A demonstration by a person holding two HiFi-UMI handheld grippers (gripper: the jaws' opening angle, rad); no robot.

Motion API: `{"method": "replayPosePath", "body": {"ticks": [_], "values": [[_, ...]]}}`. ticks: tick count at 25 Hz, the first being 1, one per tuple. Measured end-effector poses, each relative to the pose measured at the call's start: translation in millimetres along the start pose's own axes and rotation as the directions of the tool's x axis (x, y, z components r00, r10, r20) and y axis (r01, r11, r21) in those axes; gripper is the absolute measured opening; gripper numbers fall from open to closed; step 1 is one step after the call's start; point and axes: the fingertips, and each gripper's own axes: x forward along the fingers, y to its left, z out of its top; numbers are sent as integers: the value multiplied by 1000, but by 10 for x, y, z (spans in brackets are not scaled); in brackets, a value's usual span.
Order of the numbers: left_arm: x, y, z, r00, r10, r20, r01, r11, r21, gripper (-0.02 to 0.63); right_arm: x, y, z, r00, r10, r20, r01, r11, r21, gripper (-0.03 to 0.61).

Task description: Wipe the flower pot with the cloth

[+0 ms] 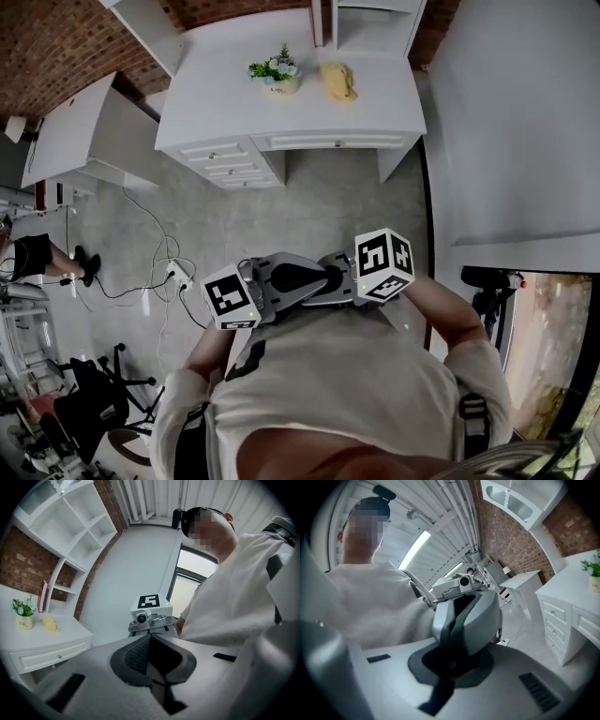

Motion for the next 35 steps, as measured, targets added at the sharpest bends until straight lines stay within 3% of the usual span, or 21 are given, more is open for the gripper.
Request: {"method": "replayPosePath", "body": {"ticks": [3,7,17,24,31,35], "values": [[182,47,-18,1000,-3,-8,3,1000,14,20,-147,66,-107,993,98,-60,-97,995,27,8],[354,135,-13,1000,2,-9,-2,1000,-21,18,-313,88,-146,983,180,-43,-176,981,88,8],[248,585,4,1000,-14,10,14,1000,-12,20,-396,-451,43,998,4,65,-11,993,116,8],[-19,1130,189,996,-86,26,86,996,-22,20,-459,-1052,474,976,-130,173,99,979,181,7],[-503,1559,334,988,-142,61,144,989,-41,20,-254,-1541,889,978,-134,162,102,976,194,5],[-810,1768,338,985,-158,70,162,985,-57,20,-40,-1788,1040,993,-88,84,70,978,199,6]]}}
